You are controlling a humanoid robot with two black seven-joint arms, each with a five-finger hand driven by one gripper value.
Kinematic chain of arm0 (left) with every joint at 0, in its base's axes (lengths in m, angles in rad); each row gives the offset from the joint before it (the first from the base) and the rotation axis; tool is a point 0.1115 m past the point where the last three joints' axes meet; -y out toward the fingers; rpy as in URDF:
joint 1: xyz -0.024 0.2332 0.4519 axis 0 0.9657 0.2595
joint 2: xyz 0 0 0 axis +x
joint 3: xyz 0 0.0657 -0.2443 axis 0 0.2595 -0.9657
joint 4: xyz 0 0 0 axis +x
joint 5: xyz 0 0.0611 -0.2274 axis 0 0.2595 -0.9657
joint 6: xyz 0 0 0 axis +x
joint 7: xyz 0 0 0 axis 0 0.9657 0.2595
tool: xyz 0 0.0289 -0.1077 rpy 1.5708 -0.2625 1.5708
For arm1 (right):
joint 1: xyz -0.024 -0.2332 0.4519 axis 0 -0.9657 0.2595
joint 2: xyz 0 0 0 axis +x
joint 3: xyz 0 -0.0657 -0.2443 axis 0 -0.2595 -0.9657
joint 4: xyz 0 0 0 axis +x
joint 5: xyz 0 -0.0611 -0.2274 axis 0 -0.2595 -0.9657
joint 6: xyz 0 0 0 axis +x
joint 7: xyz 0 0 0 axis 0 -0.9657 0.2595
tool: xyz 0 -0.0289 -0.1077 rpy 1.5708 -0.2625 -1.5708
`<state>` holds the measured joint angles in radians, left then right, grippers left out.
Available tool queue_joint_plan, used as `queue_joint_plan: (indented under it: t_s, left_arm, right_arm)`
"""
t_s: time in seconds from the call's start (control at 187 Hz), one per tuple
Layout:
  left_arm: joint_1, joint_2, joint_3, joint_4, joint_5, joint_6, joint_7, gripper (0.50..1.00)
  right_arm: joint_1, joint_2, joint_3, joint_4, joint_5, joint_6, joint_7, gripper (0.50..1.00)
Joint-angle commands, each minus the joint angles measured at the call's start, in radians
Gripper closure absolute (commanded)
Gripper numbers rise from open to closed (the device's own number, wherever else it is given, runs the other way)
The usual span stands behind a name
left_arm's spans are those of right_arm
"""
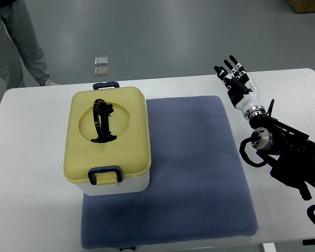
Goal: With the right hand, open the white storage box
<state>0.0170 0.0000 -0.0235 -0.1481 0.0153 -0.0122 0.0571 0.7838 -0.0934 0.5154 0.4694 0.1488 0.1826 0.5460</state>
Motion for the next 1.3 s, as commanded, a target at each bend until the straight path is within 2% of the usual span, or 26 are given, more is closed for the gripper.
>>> queue_joint_plan:
  t_s: [0.0, 1.296]
  left_arm:
    - [0.000, 0.000, -0.001, -0.001, 0.000, 0.000, 0.000, 0.500]
    - [-0.003, 0.000, 0.001, 0.002, -0.002, 0.000, -0.003, 0.500]
  right_arm:
    - [-0.001, 0.000, 0.000, 0.000, 0.000, 0.000, 0.000, 0.570]
    - [0.000, -0.003, -0.001, 0.008, -0.006, 0.000, -0.001, 0.570]
